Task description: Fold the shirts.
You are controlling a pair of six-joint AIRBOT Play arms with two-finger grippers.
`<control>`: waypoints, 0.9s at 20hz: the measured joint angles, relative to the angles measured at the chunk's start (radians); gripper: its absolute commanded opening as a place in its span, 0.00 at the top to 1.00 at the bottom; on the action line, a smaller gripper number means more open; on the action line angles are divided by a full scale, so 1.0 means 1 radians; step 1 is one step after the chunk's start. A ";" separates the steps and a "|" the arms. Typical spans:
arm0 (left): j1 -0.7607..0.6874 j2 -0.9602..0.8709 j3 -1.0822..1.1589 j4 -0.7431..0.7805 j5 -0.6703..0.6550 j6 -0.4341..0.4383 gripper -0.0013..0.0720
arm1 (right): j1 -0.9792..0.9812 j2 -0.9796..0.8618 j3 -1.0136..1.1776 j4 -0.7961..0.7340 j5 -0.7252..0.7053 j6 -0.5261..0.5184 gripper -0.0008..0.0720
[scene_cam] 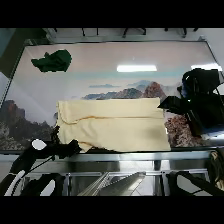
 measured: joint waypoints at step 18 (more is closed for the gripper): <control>-0.013 0.317 0.348 0.311 -0.632 -0.077 0.96 | -0.293 0.023 -0.425 -0.192 -0.009 -0.029 0.02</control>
